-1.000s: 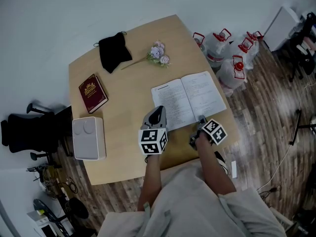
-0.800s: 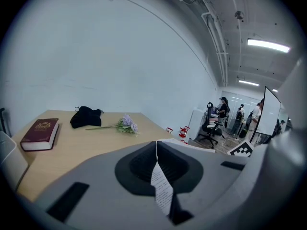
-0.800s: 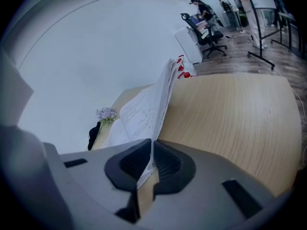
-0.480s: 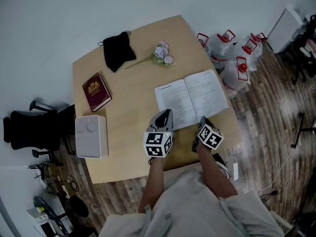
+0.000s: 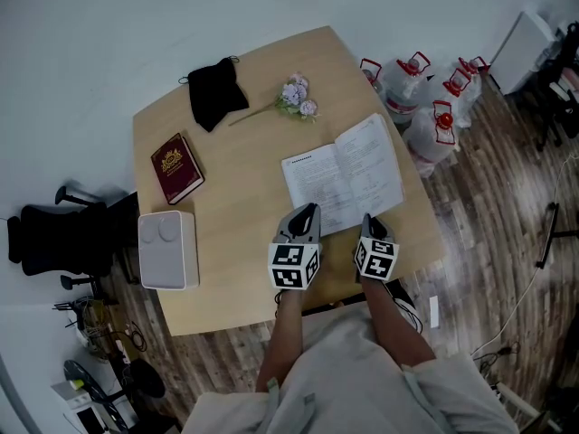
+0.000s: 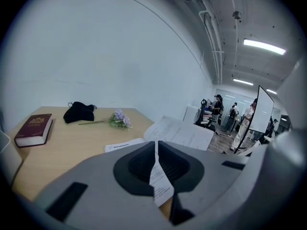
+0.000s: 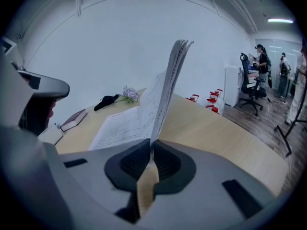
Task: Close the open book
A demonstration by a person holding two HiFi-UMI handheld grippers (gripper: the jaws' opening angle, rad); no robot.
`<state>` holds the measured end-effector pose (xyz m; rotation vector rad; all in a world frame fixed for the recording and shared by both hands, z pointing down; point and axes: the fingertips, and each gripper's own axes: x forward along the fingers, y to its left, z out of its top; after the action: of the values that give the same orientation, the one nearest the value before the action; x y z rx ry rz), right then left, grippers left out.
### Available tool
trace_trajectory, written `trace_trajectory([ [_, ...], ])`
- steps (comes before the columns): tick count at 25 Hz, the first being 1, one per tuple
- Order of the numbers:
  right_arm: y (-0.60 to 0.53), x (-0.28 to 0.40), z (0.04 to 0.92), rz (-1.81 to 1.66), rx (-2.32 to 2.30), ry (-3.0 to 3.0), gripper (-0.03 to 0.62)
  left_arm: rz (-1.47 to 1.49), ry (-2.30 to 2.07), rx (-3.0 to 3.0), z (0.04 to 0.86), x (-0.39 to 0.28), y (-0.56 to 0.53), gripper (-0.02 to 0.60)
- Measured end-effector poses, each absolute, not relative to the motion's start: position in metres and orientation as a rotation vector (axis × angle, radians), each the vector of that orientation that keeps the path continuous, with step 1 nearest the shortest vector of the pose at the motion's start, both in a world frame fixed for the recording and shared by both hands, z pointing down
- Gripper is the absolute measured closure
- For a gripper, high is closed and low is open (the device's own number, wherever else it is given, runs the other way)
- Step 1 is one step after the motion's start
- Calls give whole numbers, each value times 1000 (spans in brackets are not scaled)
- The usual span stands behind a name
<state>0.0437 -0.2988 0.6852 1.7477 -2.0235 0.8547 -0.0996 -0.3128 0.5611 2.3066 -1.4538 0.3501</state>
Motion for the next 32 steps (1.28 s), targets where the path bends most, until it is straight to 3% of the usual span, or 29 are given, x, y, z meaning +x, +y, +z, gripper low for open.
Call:
trace_trajectory([
  [22, -283, 7, 688, 407, 1456, -2020, 566, 345, -1614, 2194, 570, -156, -272, 555],
  [32, -283, 4, 691, 371, 1415, -2011, 560, 348, -1650, 2158, 576, -169, -266, 555],
])
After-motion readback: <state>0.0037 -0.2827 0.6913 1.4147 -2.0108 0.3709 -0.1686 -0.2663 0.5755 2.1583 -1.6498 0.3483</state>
